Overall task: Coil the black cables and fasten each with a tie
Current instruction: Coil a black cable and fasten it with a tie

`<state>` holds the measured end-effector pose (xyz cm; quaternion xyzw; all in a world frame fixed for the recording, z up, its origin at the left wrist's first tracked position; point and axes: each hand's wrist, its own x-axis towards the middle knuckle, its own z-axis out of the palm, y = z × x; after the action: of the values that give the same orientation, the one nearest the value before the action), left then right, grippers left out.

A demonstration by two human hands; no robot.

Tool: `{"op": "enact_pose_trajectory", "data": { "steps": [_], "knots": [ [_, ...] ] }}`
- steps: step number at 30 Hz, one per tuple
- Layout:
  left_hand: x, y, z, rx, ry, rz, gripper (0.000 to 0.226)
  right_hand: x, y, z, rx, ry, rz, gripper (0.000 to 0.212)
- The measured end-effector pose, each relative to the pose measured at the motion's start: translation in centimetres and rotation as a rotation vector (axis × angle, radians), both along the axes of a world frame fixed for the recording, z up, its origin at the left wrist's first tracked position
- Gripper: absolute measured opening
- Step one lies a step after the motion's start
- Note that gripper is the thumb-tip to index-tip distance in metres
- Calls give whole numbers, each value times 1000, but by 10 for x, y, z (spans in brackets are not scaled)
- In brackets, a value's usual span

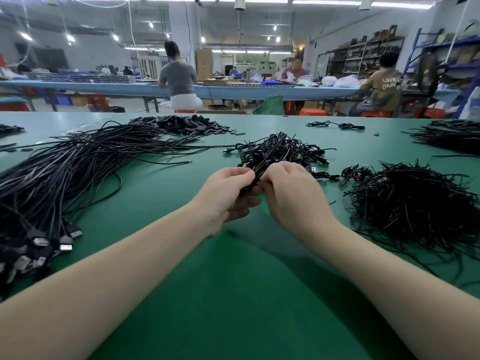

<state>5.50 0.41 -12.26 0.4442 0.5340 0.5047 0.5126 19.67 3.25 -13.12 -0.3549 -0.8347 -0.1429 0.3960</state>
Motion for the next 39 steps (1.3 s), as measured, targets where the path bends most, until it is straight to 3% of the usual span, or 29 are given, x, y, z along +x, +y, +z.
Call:
{"op": "enact_pose_trajectory", "data": {
  "steps": [2,3,5,8,9,11,12,14,16,18,22,25,28,30,32,35,39],
  "knots": [
    [-8,-1,13,-164,41,-77,32,5,-2,2,324,-161,37,15],
    [-14,0,20,-239,22,-119,41,5,-1,2,375,-200,94,18],
    [-25,-2,32,-294,-34,-181,37,0,-5,4,217,-162,203,13],
    [-33,-4,43,-90,-245,-222,12,-3,-2,4,-178,210,243,8],
    [-34,-2,43,12,-212,-212,18,-3,0,5,-274,331,217,11],
    [-33,1,38,210,101,-153,29,-3,3,9,-516,552,224,15],
    [-31,2,36,278,254,-120,29,-4,4,10,-658,654,265,15],
    [-27,2,30,319,389,-94,17,-6,4,11,-884,793,363,13],
    [-26,0,24,339,424,-98,11,-8,2,8,-978,813,435,11],
    [-25,-2,23,373,446,-64,20,-10,0,9,-988,798,463,11],
    [-22,0,21,443,525,-44,13,-8,-2,14,-990,756,400,11],
    [-16,0,20,350,442,-45,13,-6,-4,20,-768,548,259,8],
    [-15,-5,30,26,45,-85,13,-1,-7,30,-19,51,81,5],
    [-16,-8,40,-154,-229,-159,21,2,-6,32,279,-114,114,11],
    [-16,-8,43,-159,-212,-129,32,-1,-10,34,130,-39,194,8],
    [-13,-12,46,67,-103,-40,21,-3,-9,43,-286,336,173,13],
    [-15,-21,45,407,479,-17,28,1,-15,53,-846,696,364,13]
  ]
}}
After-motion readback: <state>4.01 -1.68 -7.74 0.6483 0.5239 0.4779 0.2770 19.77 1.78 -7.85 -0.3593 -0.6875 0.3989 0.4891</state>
